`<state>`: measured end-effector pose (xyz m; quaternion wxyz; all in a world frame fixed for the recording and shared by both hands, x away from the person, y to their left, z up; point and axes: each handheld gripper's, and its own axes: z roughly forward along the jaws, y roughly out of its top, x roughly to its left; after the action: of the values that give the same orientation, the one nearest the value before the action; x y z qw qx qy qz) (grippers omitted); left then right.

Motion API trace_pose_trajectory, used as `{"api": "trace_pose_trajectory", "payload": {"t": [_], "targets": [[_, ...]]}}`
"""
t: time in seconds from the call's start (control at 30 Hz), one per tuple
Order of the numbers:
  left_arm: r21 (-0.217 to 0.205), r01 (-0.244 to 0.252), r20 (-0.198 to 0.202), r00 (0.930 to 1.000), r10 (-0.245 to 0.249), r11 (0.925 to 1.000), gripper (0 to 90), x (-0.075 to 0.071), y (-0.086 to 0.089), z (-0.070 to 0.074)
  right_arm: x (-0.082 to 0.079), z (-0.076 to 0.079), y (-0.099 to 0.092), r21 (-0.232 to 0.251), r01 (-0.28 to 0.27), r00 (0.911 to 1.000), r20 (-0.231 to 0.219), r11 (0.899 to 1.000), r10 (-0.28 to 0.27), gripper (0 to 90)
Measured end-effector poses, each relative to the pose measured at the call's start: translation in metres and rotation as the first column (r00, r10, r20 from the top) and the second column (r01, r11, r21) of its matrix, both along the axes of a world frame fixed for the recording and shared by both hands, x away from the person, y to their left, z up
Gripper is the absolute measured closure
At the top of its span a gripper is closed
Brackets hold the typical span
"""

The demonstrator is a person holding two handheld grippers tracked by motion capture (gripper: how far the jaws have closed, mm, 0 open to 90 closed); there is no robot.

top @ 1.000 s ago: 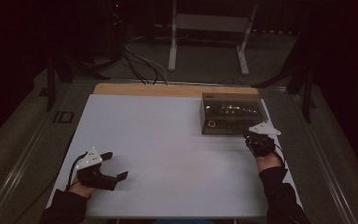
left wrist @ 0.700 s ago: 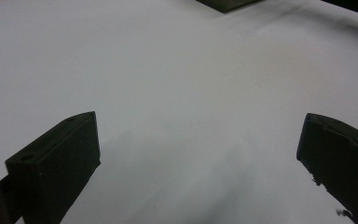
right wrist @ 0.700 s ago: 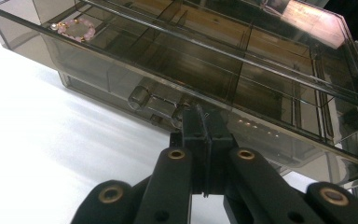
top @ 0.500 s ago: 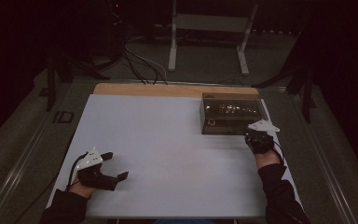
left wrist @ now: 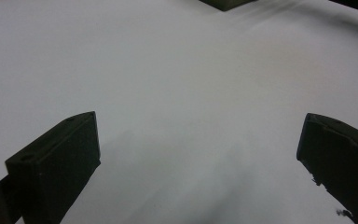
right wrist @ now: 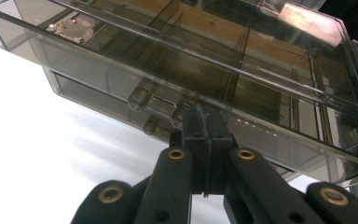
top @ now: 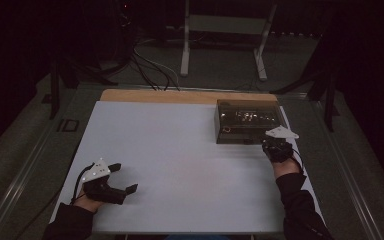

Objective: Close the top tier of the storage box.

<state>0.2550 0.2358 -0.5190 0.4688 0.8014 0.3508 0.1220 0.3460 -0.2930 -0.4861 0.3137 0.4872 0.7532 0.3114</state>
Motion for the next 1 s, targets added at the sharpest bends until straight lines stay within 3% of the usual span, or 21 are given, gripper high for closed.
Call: {"api": "trace_pose_trajectory", "payload": {"t": [1.0], "targets": [[0.008,-0.001,0.003,1.0,0.001,1.0,0.9,0.0,0.0,0.0,0.015,0.0,0.001,-0.001,0.012,0.9999,-0.004,1.0,-0.012,90.0]]}}
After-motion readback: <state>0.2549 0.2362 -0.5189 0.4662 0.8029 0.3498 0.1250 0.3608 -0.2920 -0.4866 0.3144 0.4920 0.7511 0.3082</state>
